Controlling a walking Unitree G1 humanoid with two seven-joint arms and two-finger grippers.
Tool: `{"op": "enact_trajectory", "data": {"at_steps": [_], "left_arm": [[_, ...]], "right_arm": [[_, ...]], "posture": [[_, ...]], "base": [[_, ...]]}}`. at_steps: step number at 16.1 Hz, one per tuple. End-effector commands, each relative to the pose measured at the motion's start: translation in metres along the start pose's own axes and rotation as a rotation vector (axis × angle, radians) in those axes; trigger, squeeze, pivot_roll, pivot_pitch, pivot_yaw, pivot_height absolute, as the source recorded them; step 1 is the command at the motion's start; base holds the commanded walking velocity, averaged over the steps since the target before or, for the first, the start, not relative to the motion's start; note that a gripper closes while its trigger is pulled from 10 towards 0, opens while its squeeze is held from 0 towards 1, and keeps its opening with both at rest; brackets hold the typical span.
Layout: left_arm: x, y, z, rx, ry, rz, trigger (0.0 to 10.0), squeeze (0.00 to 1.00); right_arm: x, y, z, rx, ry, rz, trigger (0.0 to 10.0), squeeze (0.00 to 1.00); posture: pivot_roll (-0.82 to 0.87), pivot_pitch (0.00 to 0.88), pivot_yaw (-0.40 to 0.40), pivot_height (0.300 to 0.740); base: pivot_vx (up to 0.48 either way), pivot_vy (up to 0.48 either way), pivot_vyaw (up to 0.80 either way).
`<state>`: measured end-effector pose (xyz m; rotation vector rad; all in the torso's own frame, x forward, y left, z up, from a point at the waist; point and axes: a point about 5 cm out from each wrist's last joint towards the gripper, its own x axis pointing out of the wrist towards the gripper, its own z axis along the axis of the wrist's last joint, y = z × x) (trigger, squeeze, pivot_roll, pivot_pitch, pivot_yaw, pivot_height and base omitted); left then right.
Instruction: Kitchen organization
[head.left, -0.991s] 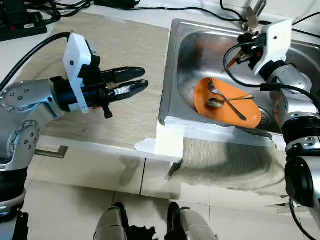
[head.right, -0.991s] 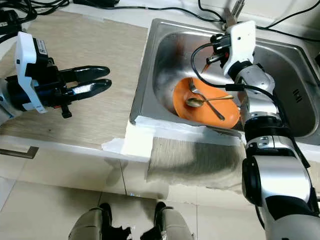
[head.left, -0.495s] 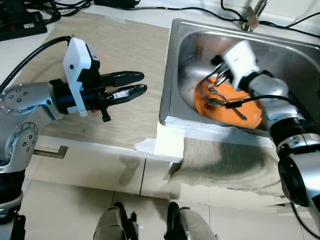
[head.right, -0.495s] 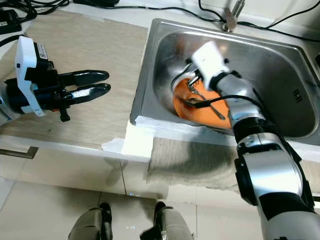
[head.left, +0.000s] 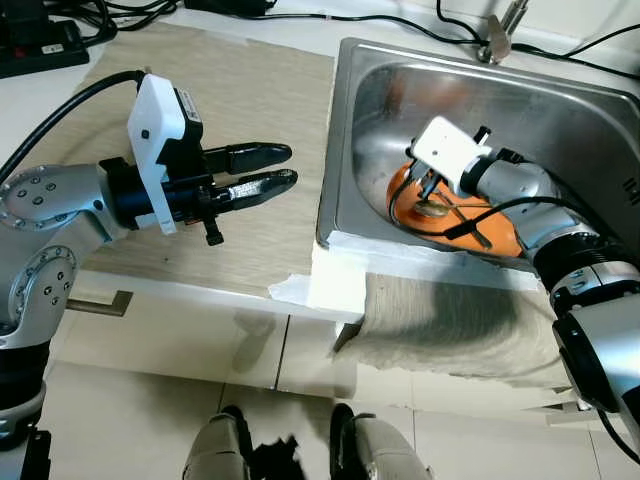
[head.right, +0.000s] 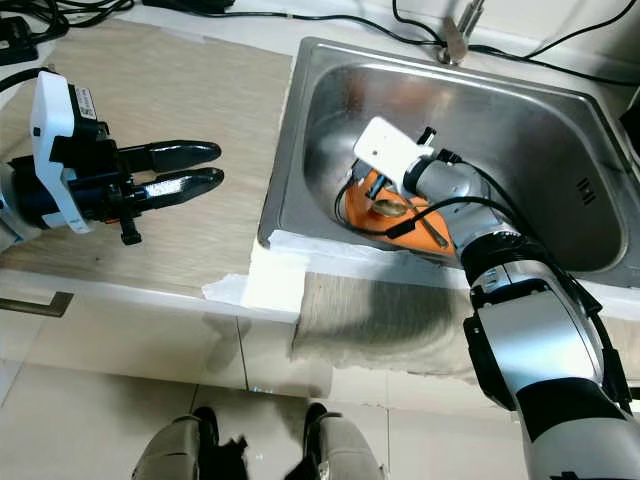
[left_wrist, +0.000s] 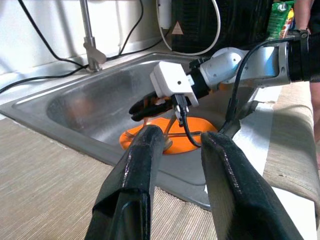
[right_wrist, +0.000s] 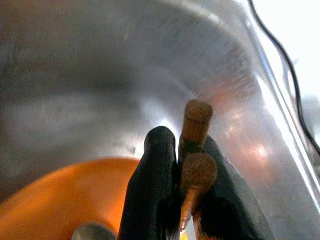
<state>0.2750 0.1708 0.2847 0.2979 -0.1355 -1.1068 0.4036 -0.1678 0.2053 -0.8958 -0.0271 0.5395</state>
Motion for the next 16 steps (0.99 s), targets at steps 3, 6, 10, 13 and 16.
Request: {"op": "enact_trajectory", "data": {"at_steps": [3,6,10,13,16], "left_arm": [[0.0037,-0.0075,0.0012,0.005,0.008,-0.032,10.0,0.00],[0.0048,-0.0067,0.0026,0.011,0.006,-0.025,10.0,0.00],[0.0037,-0.0059,0.0030,0.016,0.005,-0.019,10.0,0.00],[0.0028,-0.0059,0.0030,0.023,0.005,-0.018,10.0,0.00],[0.0030,-0.0067,0.0034,0.025,0.004,-0.020,10.0,0.00]], "right_arm": [[-0.0050,0.0076,-0.0187,0.039,0.074,0.017,10.0,1.00],[-0.0046,0.0069,-0.0171,0.065,0.052,-0.006,10.0,1.00],[-0.0039,0.0081,-0.0142,0.118,0.013,-0.003,10.0,1.00],[-0.0036,0.0034,-0.0110,0.209,-0.016,-0.005,10.0,1.00],[-0.0037,0.0013,-0.0108,0.294,-0.028,-0.008,10.0,1.00]], "posture": [[-0.10,0.240,-0.132,0.740],[-0.10,0.235,-0.130,0.740],[-0.10,0.223,-0.128,0.740],[-0.10,0.212,-0.130,0.740],[-0.10,0.207,-0.128,0.740]], "base": [[0.000,0.000,0.00],[0.000,0.000,0.00],[0.000,0.000,0.00],[0.000,0.000,0.00],[0.000,0.000,0.00]]}}
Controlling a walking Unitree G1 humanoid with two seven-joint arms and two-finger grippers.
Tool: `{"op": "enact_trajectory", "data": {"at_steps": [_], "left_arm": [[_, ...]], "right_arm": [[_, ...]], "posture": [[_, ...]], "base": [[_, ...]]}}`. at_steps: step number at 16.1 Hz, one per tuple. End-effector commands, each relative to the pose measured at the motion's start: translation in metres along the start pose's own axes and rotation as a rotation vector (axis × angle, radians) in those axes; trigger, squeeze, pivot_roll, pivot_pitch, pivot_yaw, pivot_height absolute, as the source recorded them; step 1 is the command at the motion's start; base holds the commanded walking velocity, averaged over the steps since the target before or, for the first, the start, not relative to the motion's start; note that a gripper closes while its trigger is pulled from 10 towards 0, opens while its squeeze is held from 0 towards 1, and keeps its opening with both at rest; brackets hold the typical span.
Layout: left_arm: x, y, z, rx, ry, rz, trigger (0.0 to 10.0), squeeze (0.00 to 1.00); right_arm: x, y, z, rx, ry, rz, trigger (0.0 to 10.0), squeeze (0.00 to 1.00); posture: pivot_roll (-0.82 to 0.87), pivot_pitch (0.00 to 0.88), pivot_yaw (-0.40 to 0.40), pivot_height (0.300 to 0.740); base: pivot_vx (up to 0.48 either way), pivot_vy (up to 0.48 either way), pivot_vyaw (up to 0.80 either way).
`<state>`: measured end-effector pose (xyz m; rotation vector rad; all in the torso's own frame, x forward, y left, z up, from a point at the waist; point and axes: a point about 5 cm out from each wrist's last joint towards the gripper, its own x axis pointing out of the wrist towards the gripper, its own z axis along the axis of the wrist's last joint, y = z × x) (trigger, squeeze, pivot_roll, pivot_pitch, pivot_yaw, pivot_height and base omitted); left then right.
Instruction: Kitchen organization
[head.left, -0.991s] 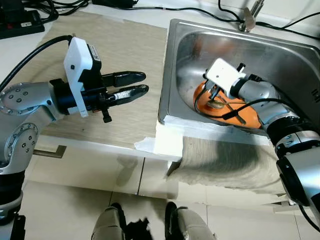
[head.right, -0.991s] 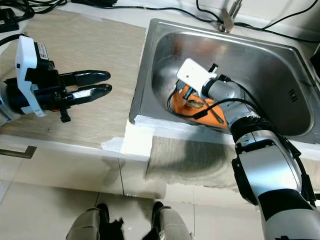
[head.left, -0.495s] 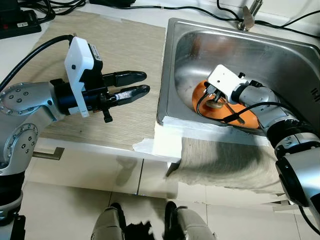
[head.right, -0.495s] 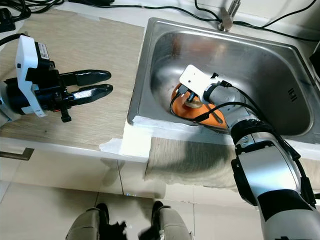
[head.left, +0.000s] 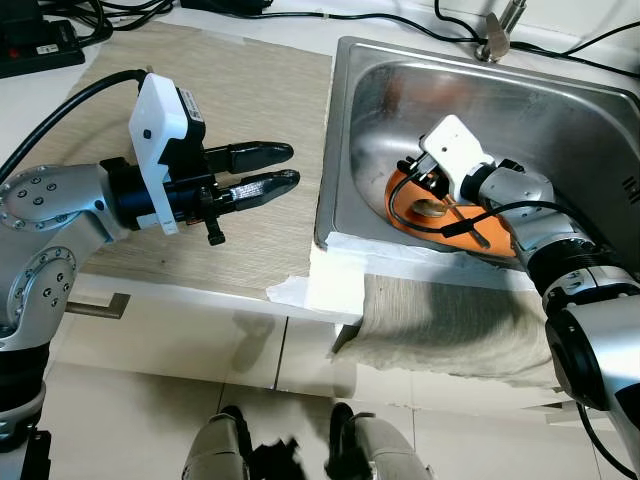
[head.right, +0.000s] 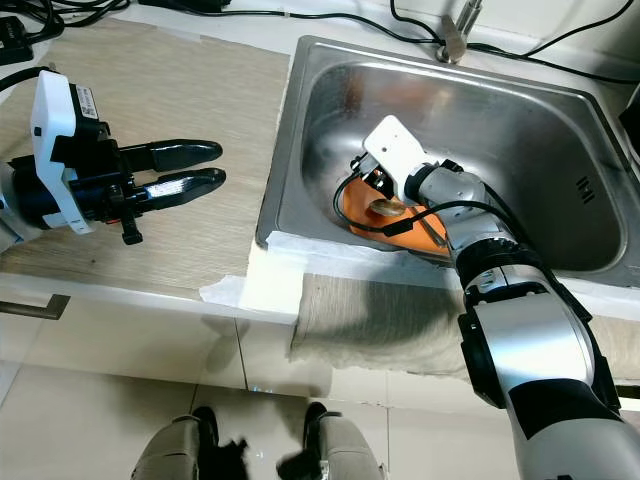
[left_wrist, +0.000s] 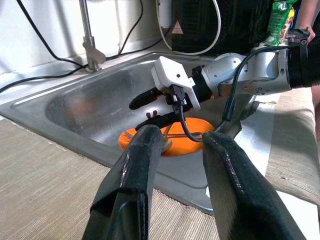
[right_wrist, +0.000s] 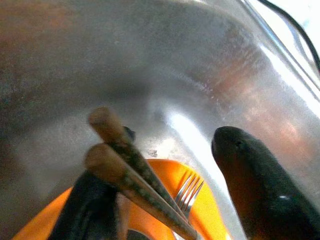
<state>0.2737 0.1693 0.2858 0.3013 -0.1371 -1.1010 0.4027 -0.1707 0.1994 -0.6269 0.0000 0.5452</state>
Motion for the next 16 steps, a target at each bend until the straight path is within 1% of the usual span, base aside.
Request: {"op": "enact_trajectory", "data": {"at_steps": [1,2,4,6,8,9,10,12,14,16], "left_arm": [[0.002,-0.005,0.002,0.022,0.002,-0.025,10.0,0.00],[0.003,-0.005,0.002,0.023,0.000,-0.026,10.0,0.00],[0.003,-0.005,0.003,0.023,-0.001,-0.027,10.0,0.00],[0.003,-0.005,0.003,0.022,-0.001,-0.027,10.0,0.00],[0.002,-0.005,0.002,0.021,0.000,-0.028,10.0,0.00],[0.002,-0.005,0.002,0.021,0.000,-0.027,10.0,0.00],[0.002,-0.006,0.001,0.021,0.003,-0.026,10.0,0.00],[0.001,-0.005,0.001,0.022,0.004,-0.026,10.0,0.00],[0.002,-0.004,0.001,0.026,0.003,-0.026,10.0,0.00],[0.002,-0.004,0.001,0.028,0.004,-0.026,10.0,0.00]], "right_arm": [[-0.003,-0.003,-0.005,0.052,0.017,-0.005,10.0,1.00],[-0.003,-0.003,-0.007,0.083,0.018,0.002,10.0,1.00],[-0.004,-0.002,-0.008,0.098,0.024,0.015,10.0,1.00],[-0.004,-0.006,-0.006,0.161,-0.002,-0.013,10.0,1.00],[-0.005,-0.012,-0.003,0.272,-0.036,-0.045,10.0,1.00],[-0.005,-0.013,-0.003,0.291,-0.038,-0.051,10.0,1.00],[-0.005,-0.012,-0.006,0.351,-0.035,-0.051,10.0,1.00],[-0.005,-0.011,-0.005,0.361,-0.048,-0.032,10.0,1.00],[-0.006,-0.014,-0.001,0.372,-0.074,-0.032,10.0,1.00],[-0.006,-0.017,0.001,0.433,-0.099,-0.049,10.0,1.00]], "posture": [[-0.10,0.206,-0.128,0.740],[-0.10,0.207,-0.126,0.740],[-0.10,0.209,-0.126,0.740],[-0.10,0.213,-0.128,0.740],[-0.10,0.213,-0.131,0.740],[-0.10,0.213,-0.131,0.740],[-0.10,0.212,-0.130,0.740],[-0.10,0.211,-0.128,0.740],[-0.10,0.212,-0.128,0.740],[-0.10,0.212,-0.129,0.740]], "base": [[0.000,0.000,0.00],[0.000,0.000,0.00],[0.000,0.000,0.00],[0.000,0.000,0.00],[0.000,0.000,0.00],[0.000,0.000,0.00],[0.000,0.000,0.00],[0.000,0.000,0.00],[0.000,0.000,0.00],[0.000,0.000,0.00]]}}
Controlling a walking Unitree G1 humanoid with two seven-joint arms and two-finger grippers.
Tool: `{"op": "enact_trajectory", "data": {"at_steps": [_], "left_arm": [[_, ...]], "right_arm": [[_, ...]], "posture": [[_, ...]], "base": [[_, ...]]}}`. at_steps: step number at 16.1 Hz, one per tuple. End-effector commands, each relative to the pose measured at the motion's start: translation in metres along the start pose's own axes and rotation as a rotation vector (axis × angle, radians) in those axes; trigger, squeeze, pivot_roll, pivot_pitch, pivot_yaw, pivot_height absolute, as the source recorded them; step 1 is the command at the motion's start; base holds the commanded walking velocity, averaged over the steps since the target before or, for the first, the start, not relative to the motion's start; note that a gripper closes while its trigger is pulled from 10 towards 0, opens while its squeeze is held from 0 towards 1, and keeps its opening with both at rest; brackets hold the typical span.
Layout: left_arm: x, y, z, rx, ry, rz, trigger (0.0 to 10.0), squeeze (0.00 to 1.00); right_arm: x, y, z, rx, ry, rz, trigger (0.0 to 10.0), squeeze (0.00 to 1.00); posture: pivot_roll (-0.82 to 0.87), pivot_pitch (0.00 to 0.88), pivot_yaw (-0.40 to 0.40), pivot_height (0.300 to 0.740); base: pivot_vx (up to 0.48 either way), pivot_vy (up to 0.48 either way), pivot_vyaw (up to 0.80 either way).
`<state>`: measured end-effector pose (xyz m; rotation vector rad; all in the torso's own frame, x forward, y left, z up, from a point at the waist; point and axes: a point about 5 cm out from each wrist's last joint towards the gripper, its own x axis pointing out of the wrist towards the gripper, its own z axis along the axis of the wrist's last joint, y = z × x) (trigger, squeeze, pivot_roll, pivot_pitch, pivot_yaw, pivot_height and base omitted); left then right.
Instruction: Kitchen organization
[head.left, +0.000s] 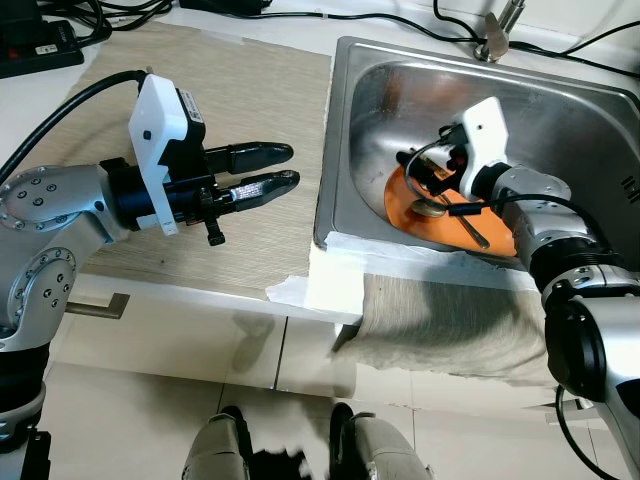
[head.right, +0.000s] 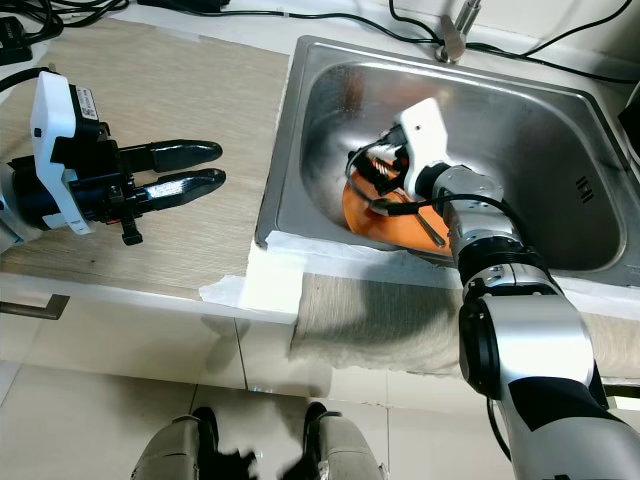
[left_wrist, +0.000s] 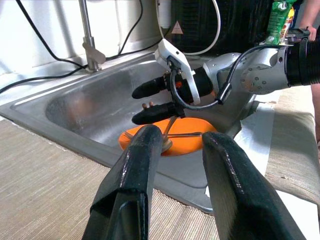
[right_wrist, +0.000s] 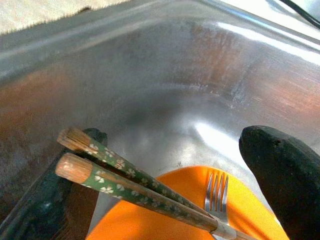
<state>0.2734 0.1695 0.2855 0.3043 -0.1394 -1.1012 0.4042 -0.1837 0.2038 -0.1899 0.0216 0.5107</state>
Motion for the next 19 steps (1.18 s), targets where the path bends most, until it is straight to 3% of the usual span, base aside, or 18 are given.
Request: {"op": "enact_trajectory", "data": {"at_steps": [1,2,3,4,5,8,14,19], "left_arm": [[0.002,-0.004,0.002,0.025,0.005,-0.026,10.0,0.00],[0.002,-0.003,0.002,0.028,0.008,-0.024,10.0,0.00],[0.002,-0.003,0.002,0.036,0.013,-0.019,10.0,0.00],[0.001,-0.003,0.002,0.037,0.012,-0.017,10.0,0.00],[0.001,-0.003,0.002,0.037,0.012,-0.016,10.0,0.00],[0.000,-0.003,0.003,0.040,0.012,-0.013,10.0,0.00],[-0.001,-0.003,0.003,0.049,0.016,-0.008,10.0,0.00],[0.000,-0.004,0.003,0.048,0.004,0.010,10.0,0.00]], "right_arm": [[0.000,-0.004,0.006,0.048,-0.023,-0.015,10.0,1.00],[0.000,-0.006,0.006,0.092,-0.031,-0.037,10.0,1.00],[-0.001,-0.007,0.005,0.217,-0.050,-0.048,10.0,0.99],[-0.001,-0.006,0.007,0.209,-0.047,-0.018,10.0,0.40],[-0.001,-0.007,0.008,0.179,-0.040,-0.009,10.0,0.00],[-0.002,-0.011,0.018,0.078,-0.050,0.014,10.0,0.00],[-0.003,-0.016,0.038,-0.017,-0.102,0.017,10.0,0.00],[-0.009,-0.021,0.045,-0.015,-0.190,-0.037,10.0,0.00]], "posture": [[-0.10,0.212,-0.130,0.740],[-0.10,0.212,-0.131,0.740],[-0.10,0.219,-0.134,0.740],[-0.09,0.220,-0.136,0.740],[-0.09,0.220,-0.136,0.740],[-0.09,0.220,-0.136,0.740],[-0.10,0.219,-0.137,0.740],[-0.09,0.217,-0.138,0.740]], "base": [[0.000,0.000,0.00],[0.000,0.000,0.00],[0.000,0.000,0.00],[0.000,0.000,0.00],[0.000,0.000,0.00],[0.000,0.000,0.00],[0.000,0.000,0.00],[0.000,0.000,0.00]]}}
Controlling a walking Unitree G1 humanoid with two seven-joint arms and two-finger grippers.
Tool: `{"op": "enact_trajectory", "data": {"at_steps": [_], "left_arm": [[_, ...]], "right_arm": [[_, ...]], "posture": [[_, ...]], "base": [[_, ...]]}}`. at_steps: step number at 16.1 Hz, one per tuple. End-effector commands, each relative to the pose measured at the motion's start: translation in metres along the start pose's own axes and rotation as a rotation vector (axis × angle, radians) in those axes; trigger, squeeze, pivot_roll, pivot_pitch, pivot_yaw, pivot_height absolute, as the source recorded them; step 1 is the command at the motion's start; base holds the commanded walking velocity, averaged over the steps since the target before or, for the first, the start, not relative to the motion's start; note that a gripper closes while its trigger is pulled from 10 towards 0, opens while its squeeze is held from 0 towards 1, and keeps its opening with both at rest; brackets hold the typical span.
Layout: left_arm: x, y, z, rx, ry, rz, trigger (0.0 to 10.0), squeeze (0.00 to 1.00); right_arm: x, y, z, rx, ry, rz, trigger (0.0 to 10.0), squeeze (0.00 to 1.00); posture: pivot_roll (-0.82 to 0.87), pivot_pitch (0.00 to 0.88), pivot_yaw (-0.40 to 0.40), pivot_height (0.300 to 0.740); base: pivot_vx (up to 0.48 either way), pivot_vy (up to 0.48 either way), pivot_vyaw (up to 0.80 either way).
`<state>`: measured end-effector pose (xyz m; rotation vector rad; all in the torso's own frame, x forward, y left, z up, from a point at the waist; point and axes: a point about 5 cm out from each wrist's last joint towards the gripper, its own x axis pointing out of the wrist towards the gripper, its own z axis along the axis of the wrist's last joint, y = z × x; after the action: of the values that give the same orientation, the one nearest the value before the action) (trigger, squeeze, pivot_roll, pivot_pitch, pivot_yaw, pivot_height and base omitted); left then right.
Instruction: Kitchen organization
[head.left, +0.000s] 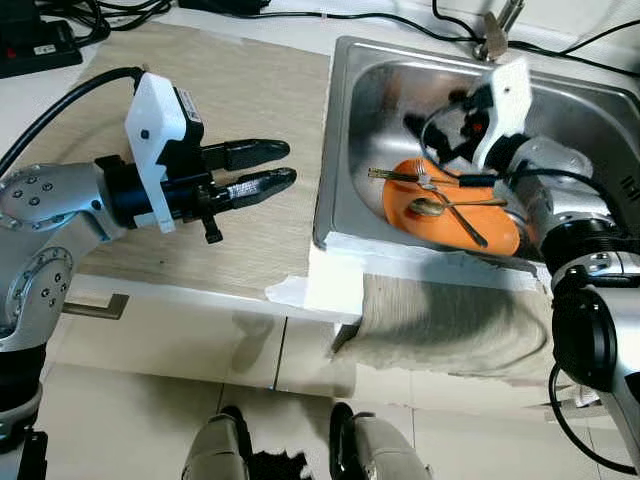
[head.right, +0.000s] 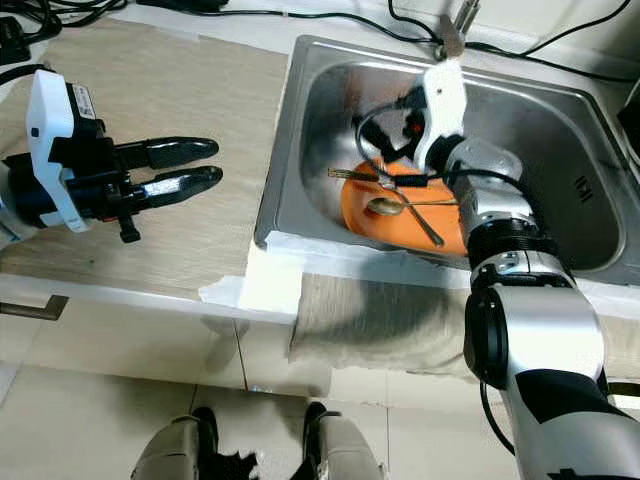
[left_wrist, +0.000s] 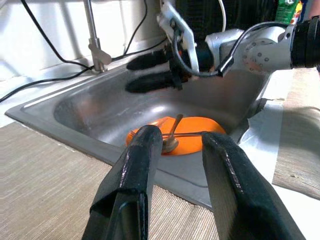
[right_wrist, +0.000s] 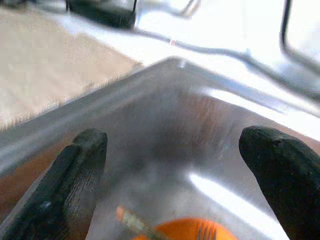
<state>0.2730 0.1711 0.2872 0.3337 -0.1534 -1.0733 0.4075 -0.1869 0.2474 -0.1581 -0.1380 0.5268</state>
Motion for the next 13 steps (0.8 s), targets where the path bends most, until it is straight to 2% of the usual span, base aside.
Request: {"op": "enact_trajectory", "data": {"at_steps": [1,2,4,6,7,8,9,10,11,13], "left_arm": [[0.002,-0.006,0.001,0.014,-0.006,-0.012,10.0,0.00],[0.003,-0.011,0.001,0.014,-0.016,0.007,10.0,0.00],[0.003,-0.012,0.004,0.018,-0.034,0.051,10.0,0.00],[0.004,-0.007,0.008,0.022,-0.050,0.197,10.0,0.00],[0.006,-0.004,0.007,0.025,-0.046,0.315,10.0,0.00],[0.007,-0.002,0.005,0.028,-0.027,0.424,10.0,0.00],[0.007,-0.001,0.005,0.062,-0.010,0.501,10.0,0.00],[0.005,0.002,0.007,0.053,-0.023,0.572,10.0,0.00],[-0.004,0.010,0.002,0.046,-0.006,0.693,10.0,0.00],[-0.016,0.009,-0.013,0.020,0.003,0.784,10.0,0.00]], "right_arm": [[-0.008,-0.009,0.004,-0.002,-0.043,-0.043,10.0,0.00],[-0.014,-0.007,0.003,0.032,-0.112,-0.049,10.0,0.00],[-0.024,-0.003,0.005,0.047,-0.177,-0.066,10.0,0.00],[-0.040,0.008,0.007,0.050,-0.238,-0.126,10.0,0.00],[-0.048,0.014,0.007,0.026,-0.240,-0.180,10.0,0.00],[-0.055,0.024,0.007,0.001,-0.251,-0.192,10.0,0.00],[-0.061,0.034,0.011,0.005,-0.283,-0.203,10.0,0.00],[-0.066,0.040,0.014,0.022,-0.298,-0.203,10.0,0.00],[-0.075,0.049,0.015,0.060,-0.326,-0.225,10.0,0.00],[-0.090,0.059,0.013,0.081,-0.336,-0.253,10.0,0.00]], "posture": [[-0.09,0.217,-0.138,0.740],[-0.09,0.214,-0.136,0.740],[-0.09,0.211,-0.128,0.740],[-0.11,0.211,-0.116,0.740],[-0.12,0.213,-0.109,0.740],[-0.13,0.215,-0.107,0.740],[-0.13,0.217,-0.107,0.740],[-0.13,0.217,-0.107,0.740],[-0.14,0.227,-0.097,0.740],[-0.16,0.234,-0.090,0.740]], "base": [[0.000,0.000,0.00],[0.000,0.000,0.00],[0.000,0.000,0.00],[0.000,0.000,0.00],[0.000,0.000,0.00],[0.000,0.000,0.00],[0.000,0.000,0.00],[0.000,0.000,0.00],[0.000,0.000,0.00],[0.000,0.000,0.00]]}}
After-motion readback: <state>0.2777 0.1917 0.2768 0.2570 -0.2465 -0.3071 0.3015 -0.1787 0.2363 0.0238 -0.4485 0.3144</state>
